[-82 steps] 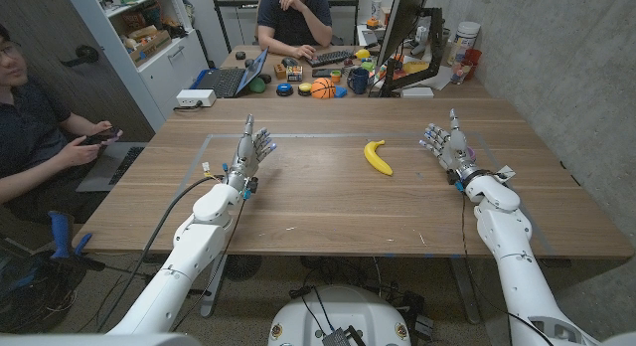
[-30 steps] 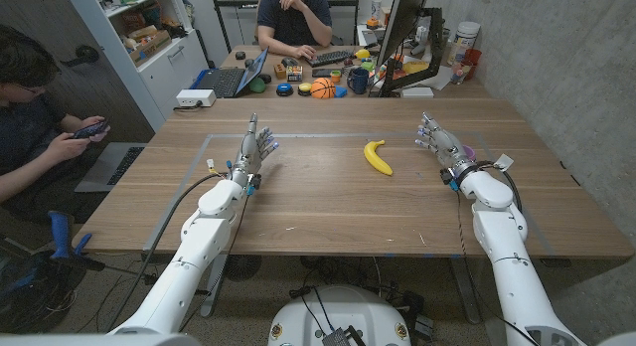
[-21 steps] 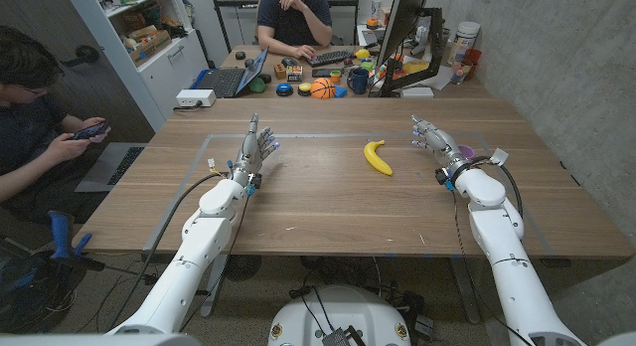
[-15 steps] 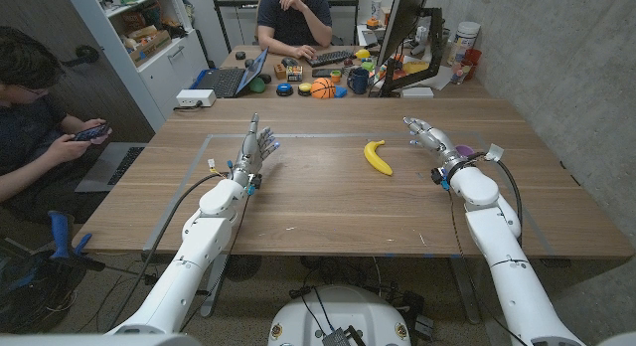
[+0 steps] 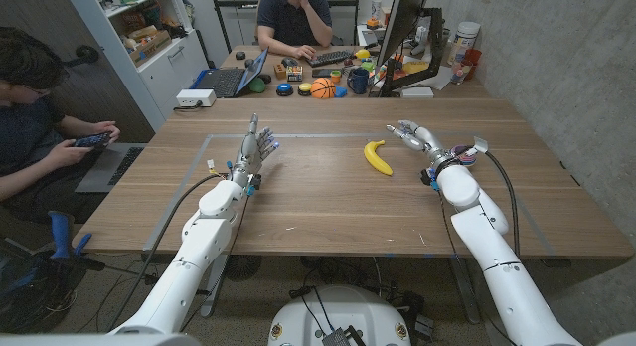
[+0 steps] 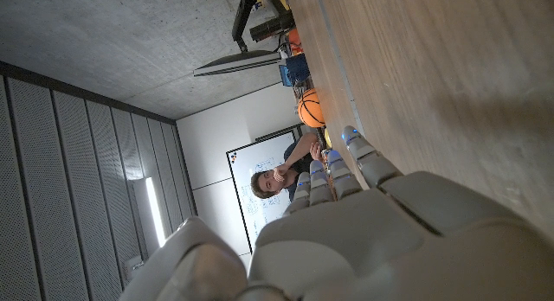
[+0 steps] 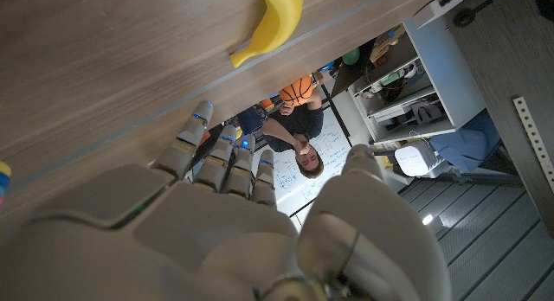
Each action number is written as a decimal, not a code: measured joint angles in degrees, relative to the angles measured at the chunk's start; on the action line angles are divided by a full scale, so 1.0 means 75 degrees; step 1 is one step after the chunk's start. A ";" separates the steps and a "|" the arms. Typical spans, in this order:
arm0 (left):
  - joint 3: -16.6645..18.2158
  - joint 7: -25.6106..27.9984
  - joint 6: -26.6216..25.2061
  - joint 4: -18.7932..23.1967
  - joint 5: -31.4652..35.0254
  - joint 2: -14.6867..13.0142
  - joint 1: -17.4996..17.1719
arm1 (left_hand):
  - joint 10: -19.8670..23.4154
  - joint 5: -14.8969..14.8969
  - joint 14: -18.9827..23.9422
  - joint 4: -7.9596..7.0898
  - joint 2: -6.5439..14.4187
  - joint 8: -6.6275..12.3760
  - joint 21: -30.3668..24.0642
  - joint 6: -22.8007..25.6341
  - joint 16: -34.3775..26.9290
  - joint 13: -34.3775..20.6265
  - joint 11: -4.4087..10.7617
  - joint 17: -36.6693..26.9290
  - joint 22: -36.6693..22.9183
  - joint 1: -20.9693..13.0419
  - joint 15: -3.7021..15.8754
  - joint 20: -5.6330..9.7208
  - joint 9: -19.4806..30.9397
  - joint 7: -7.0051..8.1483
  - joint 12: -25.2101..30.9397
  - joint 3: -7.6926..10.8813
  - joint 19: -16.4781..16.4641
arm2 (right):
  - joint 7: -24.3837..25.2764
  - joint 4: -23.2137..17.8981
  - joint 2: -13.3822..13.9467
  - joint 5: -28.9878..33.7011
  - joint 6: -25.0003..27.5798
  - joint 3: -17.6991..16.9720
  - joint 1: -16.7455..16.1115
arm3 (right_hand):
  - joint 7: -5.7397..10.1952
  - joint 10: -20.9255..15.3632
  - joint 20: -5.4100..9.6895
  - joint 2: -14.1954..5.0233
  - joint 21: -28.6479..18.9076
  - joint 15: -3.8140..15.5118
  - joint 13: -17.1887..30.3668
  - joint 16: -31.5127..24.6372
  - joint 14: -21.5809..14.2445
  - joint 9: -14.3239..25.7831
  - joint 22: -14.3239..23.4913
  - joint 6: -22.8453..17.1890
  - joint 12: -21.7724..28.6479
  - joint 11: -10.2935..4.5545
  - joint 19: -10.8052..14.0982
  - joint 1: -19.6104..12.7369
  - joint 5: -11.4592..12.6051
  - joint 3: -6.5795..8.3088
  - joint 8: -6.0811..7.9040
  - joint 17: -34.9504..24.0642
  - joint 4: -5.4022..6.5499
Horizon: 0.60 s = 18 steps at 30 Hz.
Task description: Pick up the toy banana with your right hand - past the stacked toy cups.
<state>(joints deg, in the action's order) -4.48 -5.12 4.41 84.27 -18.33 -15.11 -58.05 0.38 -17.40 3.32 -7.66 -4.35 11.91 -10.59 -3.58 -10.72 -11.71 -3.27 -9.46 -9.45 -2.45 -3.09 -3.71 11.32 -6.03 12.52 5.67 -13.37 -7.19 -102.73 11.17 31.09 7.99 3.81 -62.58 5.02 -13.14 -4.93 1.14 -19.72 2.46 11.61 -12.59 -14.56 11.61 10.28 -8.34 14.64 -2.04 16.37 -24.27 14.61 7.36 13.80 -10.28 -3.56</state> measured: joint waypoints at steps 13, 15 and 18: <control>0.0036 0.0005 0.0002 0.0135 -0.0019 -0.0018 -0.0117 | 0.0000 0.0000 0.0000 0.0031 0.0030 0.0000 0.0000 -0.0003 0.0000 -0.0001 0.0000 0.0000 0.0000 -0.0030 0.0000 -0.0040 0.0000 0.0002 0.0000 -0.0031 -0.0041 | 0.0009 -0.0497 0.0210 0.1389 0.0921 0.0897 -0.0048 | -0.0025 -0.0010 0.0043 0.0037 0.0031 -0.0040 0.0036 0.0000 -0.0041 0.0014 -0.0001 -0.0326 0.0000 0.0013 0.0064 -0.0040 0.0031 -0.0030 0.0117 0.0001 -0.0032; 0.0042 0.0000 0.0010 0.0140 -0.0025 -0.0025 -0.0125 | 0.0000 0.0000 0.0000 0.0031 0.0070 0.0000 0.0000 -0.0008 0.0000 -0.0001 0.0000 0.0000 0.0000 -0.0070 0.0000 -0.0040 0.0000 0.0051 0.0000 -0.0031 -0.0041 | -0.0060 -0.0523 0.0230 0.1646 0.1102 0.1016 -0.0029 | 0.0015 -0.0010 0.0043 0.0038 0.0030 -0.0040 0.0035 0.0000 -0.0040 0.0036 -0.0001 -0.0389 0.0000 0.0013 0.0064 -0.0123 0.0031 -0.0030 0.0142 0.0001 -0.0032; 0.0051 -0.0021 0.0029 0.0142 -0.0040 -0.0030 -0.0130 | 0.0000 0.0000 0.0000 0.0031 0.0071 0.0000 0.0000 -0.0002 0.0000 -0.0001 0.0000 0.0000 0.0000 -0.0070 0.0000 -0.0040 0.0000 0.0057 -0.0033 -0.0031 -0.0041 | -0.0146 -0.0560 0.0261 0.1936 0.1289 0.1244 0.0028 | 0.0014 -0.0010 0.0043 0.0049 0.0030 -0.0040 0.0035 0.0043 -0.0040 0.0035 -0.0001 -0.0445 0.0000 0.0013 0.0064 -0.0131 0.0029 -0.0030 0.0142 0.0001 -0.0031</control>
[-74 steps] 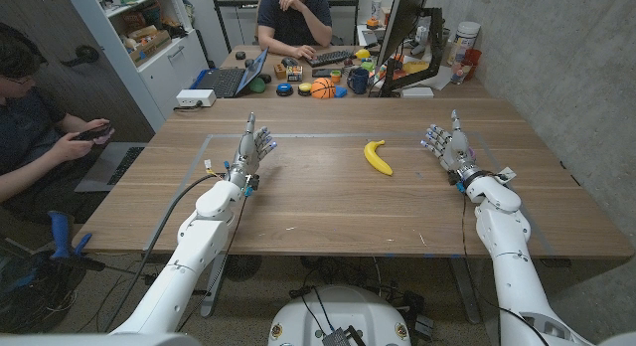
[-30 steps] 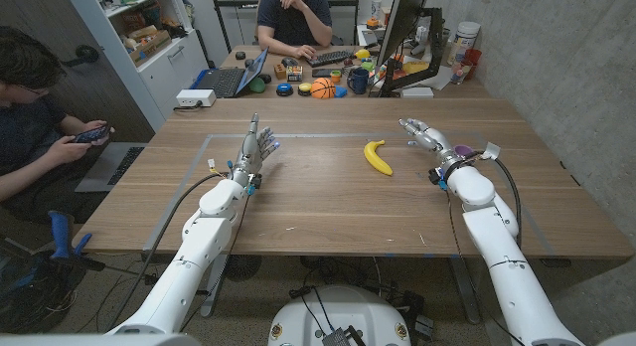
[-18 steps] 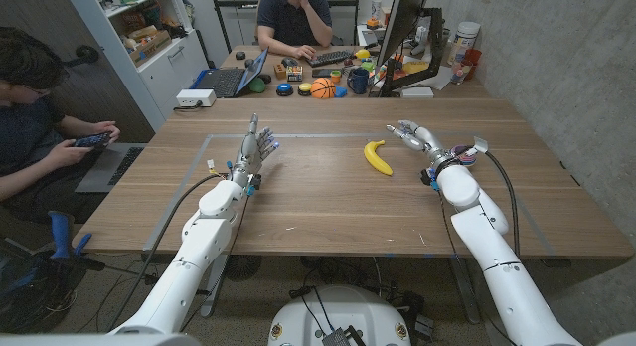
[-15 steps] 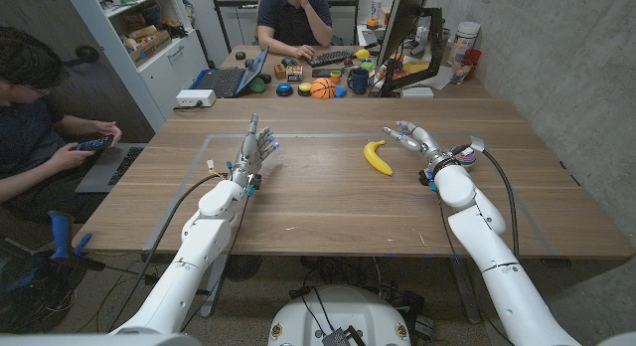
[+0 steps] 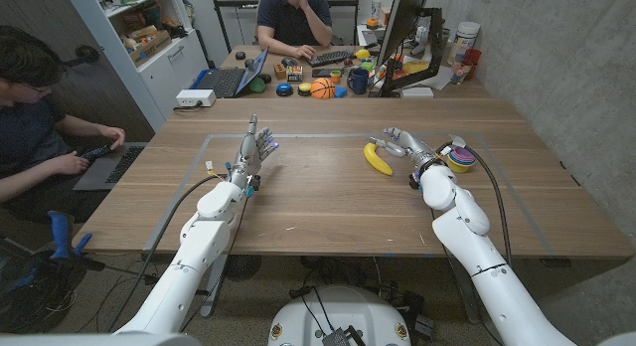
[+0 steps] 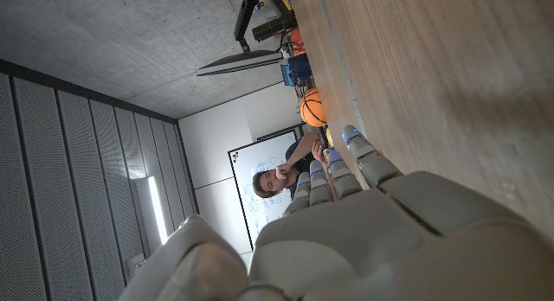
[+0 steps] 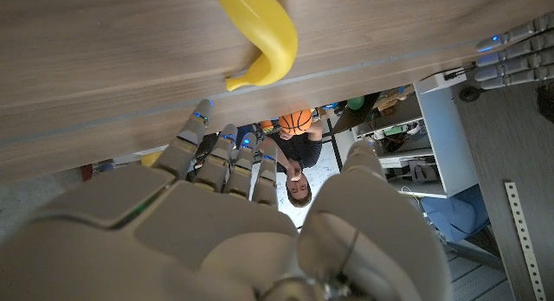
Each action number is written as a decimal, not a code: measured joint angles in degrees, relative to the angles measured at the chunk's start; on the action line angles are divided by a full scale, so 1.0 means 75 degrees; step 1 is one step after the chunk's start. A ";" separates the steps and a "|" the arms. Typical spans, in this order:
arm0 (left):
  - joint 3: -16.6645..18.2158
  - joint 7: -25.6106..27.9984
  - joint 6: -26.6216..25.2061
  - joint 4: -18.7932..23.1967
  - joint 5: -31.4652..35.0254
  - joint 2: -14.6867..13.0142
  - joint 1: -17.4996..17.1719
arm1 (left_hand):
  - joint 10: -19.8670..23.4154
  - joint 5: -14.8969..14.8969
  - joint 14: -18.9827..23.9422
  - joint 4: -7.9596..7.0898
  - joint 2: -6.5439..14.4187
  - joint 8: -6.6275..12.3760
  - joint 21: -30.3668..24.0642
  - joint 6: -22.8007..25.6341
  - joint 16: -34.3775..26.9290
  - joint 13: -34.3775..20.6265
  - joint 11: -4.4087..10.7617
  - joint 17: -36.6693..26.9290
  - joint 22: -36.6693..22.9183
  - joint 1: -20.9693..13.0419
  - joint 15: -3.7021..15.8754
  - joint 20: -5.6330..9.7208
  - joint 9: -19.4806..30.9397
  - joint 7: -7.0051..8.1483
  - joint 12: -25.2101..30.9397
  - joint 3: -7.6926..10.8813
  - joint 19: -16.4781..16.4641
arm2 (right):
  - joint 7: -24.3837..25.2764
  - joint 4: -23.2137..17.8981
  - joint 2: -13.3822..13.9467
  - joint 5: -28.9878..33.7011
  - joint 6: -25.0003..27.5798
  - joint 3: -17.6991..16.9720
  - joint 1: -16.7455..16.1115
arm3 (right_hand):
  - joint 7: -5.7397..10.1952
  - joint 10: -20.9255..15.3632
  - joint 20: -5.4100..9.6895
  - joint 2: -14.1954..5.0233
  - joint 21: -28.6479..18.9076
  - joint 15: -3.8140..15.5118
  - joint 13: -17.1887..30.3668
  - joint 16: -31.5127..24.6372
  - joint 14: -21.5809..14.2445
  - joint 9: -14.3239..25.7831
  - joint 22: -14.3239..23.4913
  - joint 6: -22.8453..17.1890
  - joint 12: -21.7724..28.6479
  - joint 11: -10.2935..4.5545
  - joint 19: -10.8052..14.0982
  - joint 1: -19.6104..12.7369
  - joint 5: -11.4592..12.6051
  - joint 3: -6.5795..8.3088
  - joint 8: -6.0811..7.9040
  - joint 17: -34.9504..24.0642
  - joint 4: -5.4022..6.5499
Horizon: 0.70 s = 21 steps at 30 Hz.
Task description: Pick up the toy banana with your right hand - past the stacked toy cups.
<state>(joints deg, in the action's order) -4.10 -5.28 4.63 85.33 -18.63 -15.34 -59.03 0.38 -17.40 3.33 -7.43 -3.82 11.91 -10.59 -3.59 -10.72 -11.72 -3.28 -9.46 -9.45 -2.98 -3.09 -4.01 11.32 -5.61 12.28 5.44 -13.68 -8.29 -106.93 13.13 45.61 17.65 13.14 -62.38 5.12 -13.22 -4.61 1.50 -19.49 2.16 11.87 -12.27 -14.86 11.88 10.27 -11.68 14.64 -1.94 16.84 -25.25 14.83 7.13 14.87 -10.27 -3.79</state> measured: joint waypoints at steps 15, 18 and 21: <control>0.0044 -0.0125 0.0111 -0.0032 -0.0078 -0.0010 -0.0028 | 0.0000 0.0000 0.0000 0.0000 0.0030 -0.0036 0.0000 0.0000 0.0000 -0.0001 0.0000 0.0000 0.0000 -0.0030 0.0000 0.0000 0.0000 0.0000 0.0002 0.0000 0.0000 | -0.0415 0.0106 0.0023 0.1550 0.0931 0.0970 0.0281 | -0.0030 -0.0081 0.0070 0.0056 0.0029 0.0040 -0.0001 0.0010 -0.0040 -0.0001 0.0000 -0.0331 0.0029 0.0028 0.0069 -0.0056 -0.0001 -0.0032 0.0108 0.0000 -0.0032; 0.0056 -0.0145 0.0140 -0.0031 -0.0091 -0.0016 -0.0052 | 0.0000 0.0000 0.0017 0.0000 0.0030 -0.0036 0.0000 0.0000 0.0000 -0.0001 0.0000 0.0000 0.0000 -0.0030 0.0017 0.0000 0.0000 -0.0001 0.0002 0.0000 0.0001 | -0.0462 0.0106 0.0029 0.1777 0.1022 0.1103 0.0311 | -0.0041 -0.0098 0.0070 0.0058 0.0029 0.0041 -0.0001 0.0010 -0.0041 -0.0001 -0.0001 -0.0342 0.0029 0.0044 0.0069 -0.0057 -0.0001 -0.0054 0.0118 0.0001 -0.0054; 0.0067 -0.0168 0.0167 -0.0014 -0.0107 -0.0021 -0.0074 | 0.0000 0.0000 0.0028 0.0000 0.0046 -0.0036 0.0000 0.0029 0.0000 -0.0001 0.0000 0.0000 0.0000 -0.0046 0.0028 0.0000 0.0000 0.0028 0.0002 0.0000 0.0001 | -0.0470 0.0095 0.0031 0.1953 0.1094 0.1195 0.0327 | -0.0074 -0.0123 0.0124 0.0058 0.0058 0.0041 -0.0001 0.0010 -0.0041 0.0010 -0.0001 -0.0309 0.0029 0.0069 0.0123 -0.0057 -0.0002 -0.0055 0.0118 0.0001 -0.0055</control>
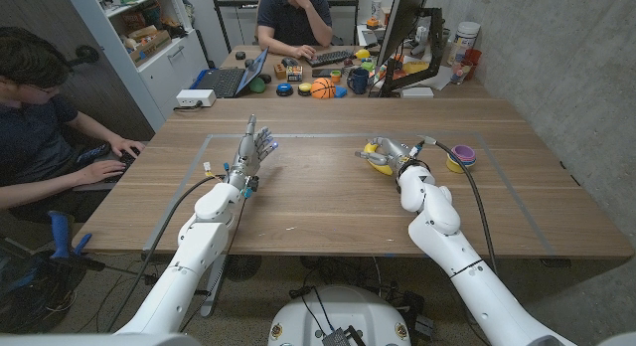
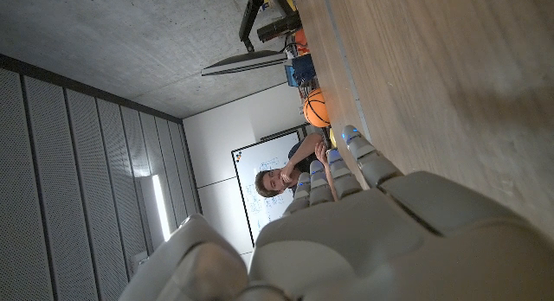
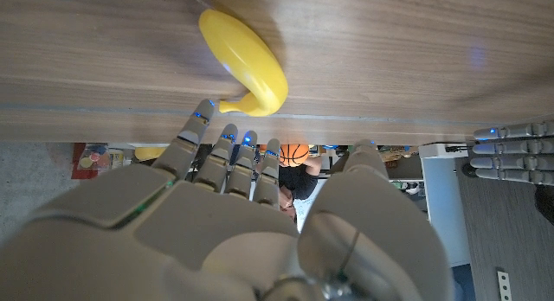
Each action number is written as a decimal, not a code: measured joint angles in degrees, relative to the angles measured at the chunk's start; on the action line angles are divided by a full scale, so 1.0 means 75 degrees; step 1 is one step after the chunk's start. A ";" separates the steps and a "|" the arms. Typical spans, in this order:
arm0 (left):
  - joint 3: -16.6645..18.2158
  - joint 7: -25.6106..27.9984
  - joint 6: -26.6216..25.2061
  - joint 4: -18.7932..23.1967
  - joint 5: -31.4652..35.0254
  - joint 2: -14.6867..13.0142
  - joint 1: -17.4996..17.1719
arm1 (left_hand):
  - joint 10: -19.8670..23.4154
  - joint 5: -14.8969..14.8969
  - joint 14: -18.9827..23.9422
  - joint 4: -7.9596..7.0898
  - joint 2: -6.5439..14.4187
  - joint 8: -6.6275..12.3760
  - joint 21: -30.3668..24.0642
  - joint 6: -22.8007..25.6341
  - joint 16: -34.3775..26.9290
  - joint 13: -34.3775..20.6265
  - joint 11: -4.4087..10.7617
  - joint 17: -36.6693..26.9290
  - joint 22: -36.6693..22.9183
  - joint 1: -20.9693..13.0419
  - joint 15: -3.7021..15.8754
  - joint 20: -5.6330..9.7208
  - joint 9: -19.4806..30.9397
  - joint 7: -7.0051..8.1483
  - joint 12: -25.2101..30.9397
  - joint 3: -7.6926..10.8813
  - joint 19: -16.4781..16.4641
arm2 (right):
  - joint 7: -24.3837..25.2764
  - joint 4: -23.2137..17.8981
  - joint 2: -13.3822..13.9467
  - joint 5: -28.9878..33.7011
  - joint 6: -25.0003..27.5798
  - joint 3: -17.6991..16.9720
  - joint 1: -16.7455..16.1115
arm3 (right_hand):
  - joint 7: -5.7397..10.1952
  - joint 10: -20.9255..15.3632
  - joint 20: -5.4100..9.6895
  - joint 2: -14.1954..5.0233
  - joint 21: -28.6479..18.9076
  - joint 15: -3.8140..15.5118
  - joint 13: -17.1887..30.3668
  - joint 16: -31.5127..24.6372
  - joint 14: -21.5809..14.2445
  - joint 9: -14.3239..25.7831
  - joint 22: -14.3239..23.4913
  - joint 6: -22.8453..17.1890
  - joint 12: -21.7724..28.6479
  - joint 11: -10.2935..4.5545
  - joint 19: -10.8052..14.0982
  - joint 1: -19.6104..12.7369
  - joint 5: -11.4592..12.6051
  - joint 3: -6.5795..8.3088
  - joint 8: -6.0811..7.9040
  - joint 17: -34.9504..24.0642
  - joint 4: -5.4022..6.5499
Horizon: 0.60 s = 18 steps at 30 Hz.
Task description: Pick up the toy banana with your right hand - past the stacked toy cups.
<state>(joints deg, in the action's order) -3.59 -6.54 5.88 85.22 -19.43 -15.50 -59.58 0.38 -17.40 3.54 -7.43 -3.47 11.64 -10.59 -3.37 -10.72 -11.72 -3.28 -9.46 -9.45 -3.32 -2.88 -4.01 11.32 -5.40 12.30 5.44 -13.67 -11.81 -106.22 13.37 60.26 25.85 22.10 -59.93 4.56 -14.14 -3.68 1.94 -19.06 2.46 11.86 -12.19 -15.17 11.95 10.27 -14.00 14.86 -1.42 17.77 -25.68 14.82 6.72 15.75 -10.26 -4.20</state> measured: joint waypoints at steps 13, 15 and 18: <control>0.0010 -0.0064 0.0104 0.0230 -0.0027 -0.0018 -0.0135 | 0.0046 0.0000 0.0031 0.0066 0.0044 0.0001 0.0000 0.0041 0.0000 0.0038 0.0046 0.0000 0.0000 -0.0044 0.0030 0.0000 0.0000 0.0041 0.0000 0.0000 0.0000 | 0.0096 0.0192 -0.0214 0.0554 0.0485 0.0055 0.0139 | -0.0230 -0.0164 0.0056 0.0134 0.0000 -0.0002 -0.0001 0.0000 -0.0083 0.0025 0.0000 0.0040 0.0031 -0.0001 0.0166 0.0051 0.0000 -0.0139 -0.0096 0.0000 0.0017; 0.0011 -0.0063 0.0104 0.0285 -0.0023 -0.0022 -0.0161 | 0.0083 0.0000 0.0042 0.0066 0.0044 0.0001 0.0000 0.0041 0.0000 0.0037 0.0083 0.0000 0.0000 -0.0044 0.0042 0.0000 0.0000 0.0041 0.0000 0.0000 0.0000 | 0.0116 0.0300 -0.0244 0.0578 0.0523 0.0010 0.0181 | -0.0227 -0.0212 0.0053 0.0134 0.0000 -0.0027 -0.0001 0.0000 -0.0110 0.0025 0.0027 0.0037 0.0060 -0.0049 0.0220 0.0051 0.0000 -0.0139 -0.0097 0.0000 0.0017; 0.0010 -0.0053 0.0105 0.0379 -0.0018 -0.0027 -0.0220 | 0.0083 0.0000 0.0042 0.0066 0.0044 0.0001 0.0000 0.0061 0.0000 0.0038 0.0083 0.0000 0.0000 -0.0044 0.0042 0.0000 0.0000 0.0060 0.0000 0.0000 0.0000 | 0.0126 0.0392 -0.0266 0.0602 0.0576 -0.0018 0.0217 | -0.0156 -0.0286 0.0082 0.0134 0.0000 -0.0013 -0.0001 0.0000 -0.0178 0.0025 0.0037 -0.0034 0.0060 -0.0069 0.0302 0.0051 0.0000 -0.0139 -0.0096 0.0000 0.0017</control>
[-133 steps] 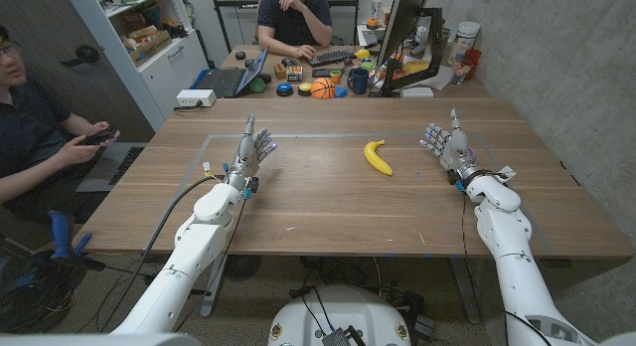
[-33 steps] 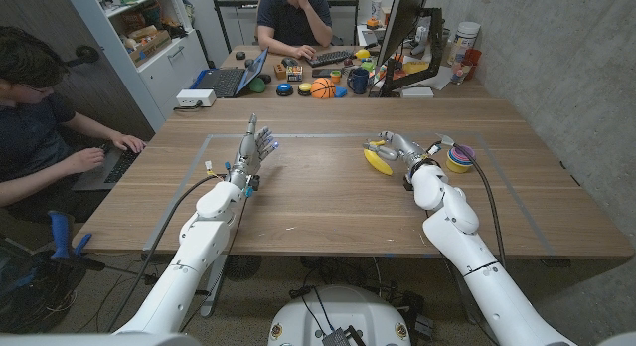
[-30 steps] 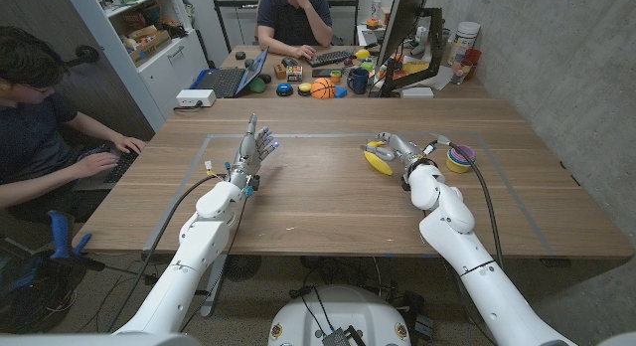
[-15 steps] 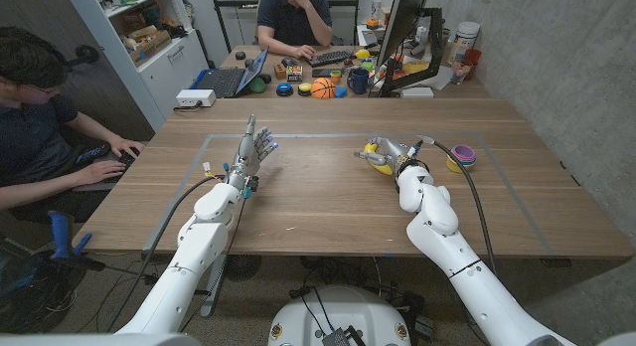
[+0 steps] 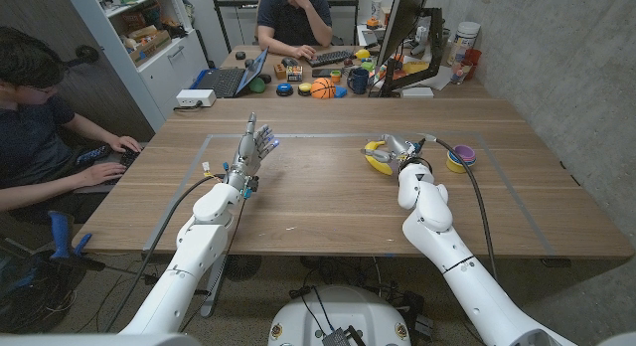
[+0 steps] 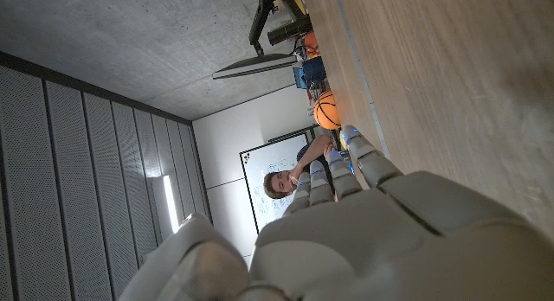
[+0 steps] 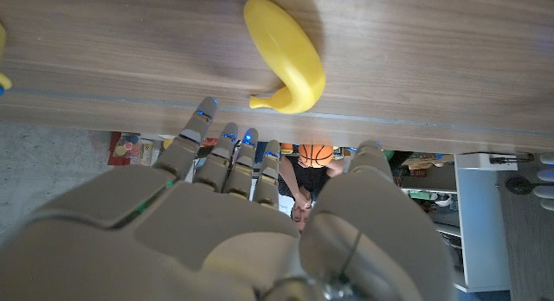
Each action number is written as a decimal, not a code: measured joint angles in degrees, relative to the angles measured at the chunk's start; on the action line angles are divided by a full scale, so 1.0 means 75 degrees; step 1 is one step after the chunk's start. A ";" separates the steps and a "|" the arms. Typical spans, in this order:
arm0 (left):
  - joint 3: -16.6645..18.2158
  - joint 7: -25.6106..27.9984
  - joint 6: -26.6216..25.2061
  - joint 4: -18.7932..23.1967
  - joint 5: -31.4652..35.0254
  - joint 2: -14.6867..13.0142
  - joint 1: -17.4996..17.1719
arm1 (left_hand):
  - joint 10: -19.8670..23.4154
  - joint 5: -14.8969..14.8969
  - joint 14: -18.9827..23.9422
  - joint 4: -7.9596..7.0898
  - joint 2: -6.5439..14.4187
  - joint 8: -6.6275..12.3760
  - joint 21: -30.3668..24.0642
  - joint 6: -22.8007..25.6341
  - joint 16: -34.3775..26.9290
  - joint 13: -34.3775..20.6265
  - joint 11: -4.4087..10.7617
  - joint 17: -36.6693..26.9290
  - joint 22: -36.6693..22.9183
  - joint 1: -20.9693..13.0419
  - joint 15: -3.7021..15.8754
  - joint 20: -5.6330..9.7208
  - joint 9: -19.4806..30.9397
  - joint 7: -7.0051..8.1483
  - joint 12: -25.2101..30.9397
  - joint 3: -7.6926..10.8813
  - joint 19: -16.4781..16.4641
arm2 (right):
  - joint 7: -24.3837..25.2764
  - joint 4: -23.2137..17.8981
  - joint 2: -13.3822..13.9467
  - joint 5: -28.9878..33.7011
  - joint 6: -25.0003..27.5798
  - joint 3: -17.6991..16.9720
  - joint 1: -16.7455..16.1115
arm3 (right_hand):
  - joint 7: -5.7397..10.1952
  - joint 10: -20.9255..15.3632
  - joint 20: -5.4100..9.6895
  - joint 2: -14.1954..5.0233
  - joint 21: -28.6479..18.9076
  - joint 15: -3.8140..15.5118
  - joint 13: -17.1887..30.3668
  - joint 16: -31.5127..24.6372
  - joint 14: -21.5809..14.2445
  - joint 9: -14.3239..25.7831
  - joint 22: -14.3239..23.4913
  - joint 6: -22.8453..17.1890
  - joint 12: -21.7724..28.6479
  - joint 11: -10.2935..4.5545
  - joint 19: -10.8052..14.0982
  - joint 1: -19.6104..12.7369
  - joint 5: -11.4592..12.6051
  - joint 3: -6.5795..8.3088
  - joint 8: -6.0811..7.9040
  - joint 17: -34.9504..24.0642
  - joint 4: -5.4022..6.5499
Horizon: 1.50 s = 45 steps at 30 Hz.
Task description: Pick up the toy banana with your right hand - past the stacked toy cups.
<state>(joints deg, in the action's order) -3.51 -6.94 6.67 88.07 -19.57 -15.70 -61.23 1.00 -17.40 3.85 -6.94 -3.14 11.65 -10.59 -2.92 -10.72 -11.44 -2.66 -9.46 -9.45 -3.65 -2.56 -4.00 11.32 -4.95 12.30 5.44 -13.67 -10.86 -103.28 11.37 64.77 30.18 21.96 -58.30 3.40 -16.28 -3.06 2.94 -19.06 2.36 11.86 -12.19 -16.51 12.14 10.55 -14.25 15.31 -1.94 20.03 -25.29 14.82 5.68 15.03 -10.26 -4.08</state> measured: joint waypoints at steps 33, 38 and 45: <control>0.0034 0.0039 0.0060 0.0217 0.0027 0.0021 -0.0071 | 0.0041 0.0000 0.0015 0.0044 0.0071 0.0005 0.0000 0.0020 0.0000 -0.0002 0.0040 0.0000 0.0000 -0.0071 0.0015 0.0000 0.0000 0.0020 0.0000 -0.0001 0.0000 | 0.0160 0.1066 -0.0187 0.0412 0.0267 0.0134 0.0316 | 0.0676 -0.0607 0.0140 -0.0285 0.0037 0.0006 -0.0001 0.0000 -0.0488 0.0036 -0.0006 -0.1621 0.0141 -0.0333 0.0357 -0.0691 0.0119 0.0153 0.0451 0.0001 -0.0216; 0.0048 -0.0072 0.0142 0.0108 -0.0062 0.0031 -0.0014 | 0.0040 0.0000 0.0014 0.0064 0.0071 0.0005 0.0000 0.0020 0.0000 -0.0002 0.0040 0.0000 0.0000 -0.0071 0.0015 -0.0015 0.0000 0.0020 0.0000 -0.0021 -0.0015 | 0.0379 0.1312 -0.0308 0.0456 0.0272 0.0225 0.0323 | 0.0847 -0.1008 0.0259 -0.0376 0.0060 0.0014 -0.0001 0.0000 -0.0812 0.0032 -0.0001 -0.2301 0.0210 -0.0569 0.0538 -0.1083 0.0243 0.0236 0.0656 0.0001 -0.0364; 0.0072 -0.0113 0.0174 -0.0009 -0.0103 0.0036 0.0049 | 0.0040 0.0000 0.0014 0.0063 0.0093 0.0005 0.0000 0.0020 0.0000 -0.0002 0.0040 0.0000 0.0000 -0.0093 0.0014 -0.0014 0.0000 0.0020 0.0000 -0.0021 -0.0015 | 0.0760 0.1408 -0.0374 0.0481 0.0256 0.0240 0.0315 | 0.1087 -0.1714 0.0414 -0.0523 0.0059 0.0027 0.0023 0.0000 -0.1424 0.0055 0.0047 -0.3555 0.0386 -0.1086 0.0930 -0.1746 0.0441 0.0394 0.1066 0.0001 -0.0523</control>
<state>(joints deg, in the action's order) -2.98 -7.78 7.97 88.00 -20.34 -15.42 -60.86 1.30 -17.40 3.96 -6.47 -2.45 11.68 -10.59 -2.77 -10.72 -11.46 -2.36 -9.46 -9.45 -4.35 -2.46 -4.11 11.32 -4.80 12.30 5.28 -13.78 -5.16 -92.72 8.57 68.38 32.09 23.77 -55.94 11.55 -29.14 0.04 -0.98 -18.62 2.57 12.03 -12.19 -27.19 12.55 10.90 -40.92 18.20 -10.08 27.00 -38.39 18.12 8.64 23.03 -10.26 -8.00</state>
